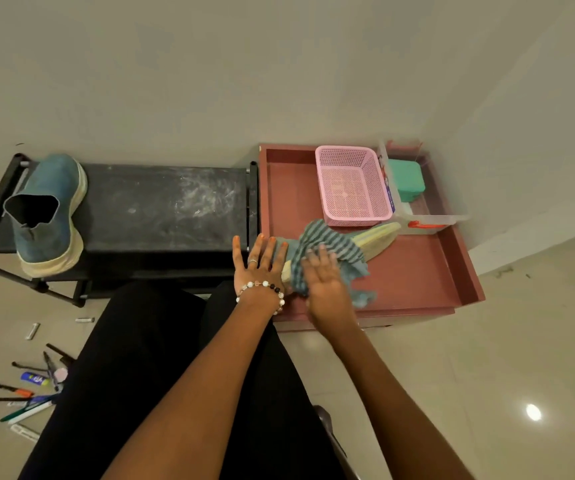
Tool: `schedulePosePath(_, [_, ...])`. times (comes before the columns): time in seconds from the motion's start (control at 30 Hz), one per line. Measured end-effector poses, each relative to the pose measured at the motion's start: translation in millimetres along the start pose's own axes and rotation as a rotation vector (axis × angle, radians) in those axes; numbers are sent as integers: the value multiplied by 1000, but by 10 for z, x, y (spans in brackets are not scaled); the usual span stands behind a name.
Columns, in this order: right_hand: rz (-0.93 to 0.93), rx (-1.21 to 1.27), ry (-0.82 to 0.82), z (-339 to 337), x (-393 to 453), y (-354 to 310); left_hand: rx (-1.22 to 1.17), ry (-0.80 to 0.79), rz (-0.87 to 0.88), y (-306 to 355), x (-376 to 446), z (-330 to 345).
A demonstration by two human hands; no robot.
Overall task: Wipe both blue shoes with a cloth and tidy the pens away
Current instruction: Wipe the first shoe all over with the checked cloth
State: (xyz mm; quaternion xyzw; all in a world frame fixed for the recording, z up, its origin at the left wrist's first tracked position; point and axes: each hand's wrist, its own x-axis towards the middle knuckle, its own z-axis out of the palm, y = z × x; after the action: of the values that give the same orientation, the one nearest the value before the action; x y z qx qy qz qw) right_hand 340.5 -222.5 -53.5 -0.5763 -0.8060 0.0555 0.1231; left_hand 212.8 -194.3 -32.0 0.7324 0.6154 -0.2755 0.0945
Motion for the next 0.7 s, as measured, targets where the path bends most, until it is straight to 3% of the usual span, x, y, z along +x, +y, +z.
schedulePosePath(0.07, [-239,-23,-41,5,48,-38,36,-43,-20,-18,-20,-17])
schedulePosePath(0.13, [-330,-79,-61,-138,138,181,-16,-47,-33,-34,-25,-12])
schedulePosePath(0.2, [-260,-160,7,-240,191,491,-97,-15,-30,-54,-6,9])
schedulePosePath(0.27, [-71,-168,72,-253,143,609,-145,8,-23,-68,19,20])
schedulePosePath(0.37, [97,-139,41,-59,99,174,-172,-21,-16,-95,6,-36])
schedulePosePath(0.47, [-80,-28,-22,66,133,-147,-182,-70,-34,-123,-11,-88])
schedulePosePath(0.57, [-289,-113,-7,-96,173,86,-158,-87,-43,-136,-19,-67])
schedulePosePath(0.63, [-231,-180,35,-206,167,348,-182,-59,-20,-138,-6,-33])
schedulePosePath(0.7, [-57,-181,77,-246,142,388,-194,-24,-11,-144,6,-7])
